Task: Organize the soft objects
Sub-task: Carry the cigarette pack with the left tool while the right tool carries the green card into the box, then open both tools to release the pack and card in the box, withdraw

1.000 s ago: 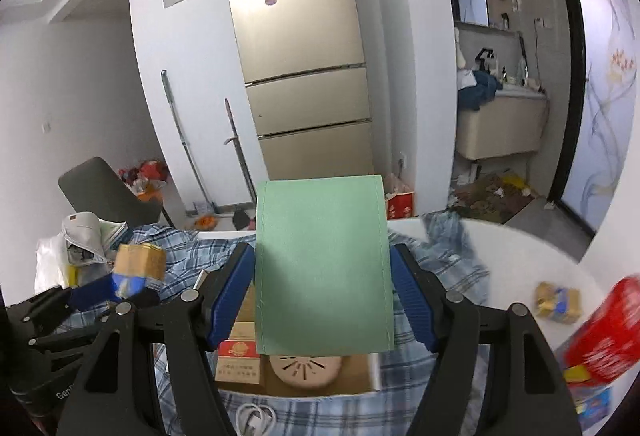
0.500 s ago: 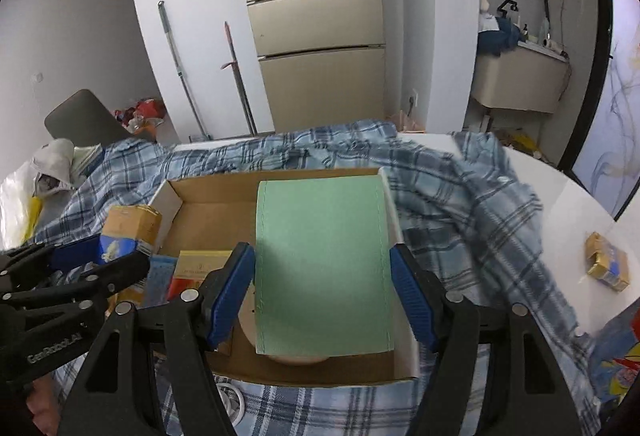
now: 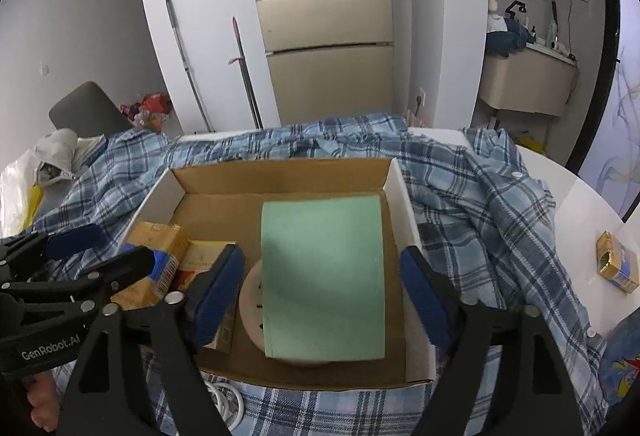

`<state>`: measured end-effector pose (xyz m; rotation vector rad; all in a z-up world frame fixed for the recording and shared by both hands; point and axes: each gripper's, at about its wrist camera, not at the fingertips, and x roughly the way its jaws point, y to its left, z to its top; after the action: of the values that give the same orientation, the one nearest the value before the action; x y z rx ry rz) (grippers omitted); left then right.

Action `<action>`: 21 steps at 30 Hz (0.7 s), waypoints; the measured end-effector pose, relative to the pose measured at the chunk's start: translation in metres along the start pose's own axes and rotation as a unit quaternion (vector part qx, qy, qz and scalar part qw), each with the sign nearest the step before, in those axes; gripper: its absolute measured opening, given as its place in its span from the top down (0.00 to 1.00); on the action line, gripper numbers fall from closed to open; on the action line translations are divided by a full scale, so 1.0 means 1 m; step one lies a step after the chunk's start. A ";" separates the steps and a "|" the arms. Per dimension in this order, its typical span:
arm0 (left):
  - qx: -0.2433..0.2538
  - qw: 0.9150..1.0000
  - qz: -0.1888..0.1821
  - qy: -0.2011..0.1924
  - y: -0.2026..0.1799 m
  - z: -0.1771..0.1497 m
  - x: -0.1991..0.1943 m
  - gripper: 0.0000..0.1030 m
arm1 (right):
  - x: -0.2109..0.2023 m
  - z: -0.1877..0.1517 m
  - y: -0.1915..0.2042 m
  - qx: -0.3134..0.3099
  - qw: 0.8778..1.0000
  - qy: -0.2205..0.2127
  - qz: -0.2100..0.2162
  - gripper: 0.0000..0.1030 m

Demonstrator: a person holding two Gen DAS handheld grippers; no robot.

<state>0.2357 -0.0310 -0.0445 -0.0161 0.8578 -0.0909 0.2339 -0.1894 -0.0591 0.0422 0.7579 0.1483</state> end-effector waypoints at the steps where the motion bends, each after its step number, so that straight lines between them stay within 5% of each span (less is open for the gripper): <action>1: -0.001 1.000 -0.002 -0.003 0.001 0.000 -0.001 0.21 | -0.001 0.001 -0.001 0.002 1.000 -0.005 -0.003 0.22; 9: 0.009 0.996 -0.001 -0.087 -0.006 0.002 -0.036 0.20 | -0.017 0.012 -0.008 0.015 0.999 -0.033 -0.005 0.21; 21: 0.041 0.969 -0.016 -0.242 -0.023 -0.003 -0.147 0.09 | -0.097 0.036 -0.014 0.003 0.993 -0.116 -0.002 0.08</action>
<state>0.1361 -0.0415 0.0659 0.0252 0.3649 -0.1465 0.1909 -0.2171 0.0319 0.0628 0.5269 0.1346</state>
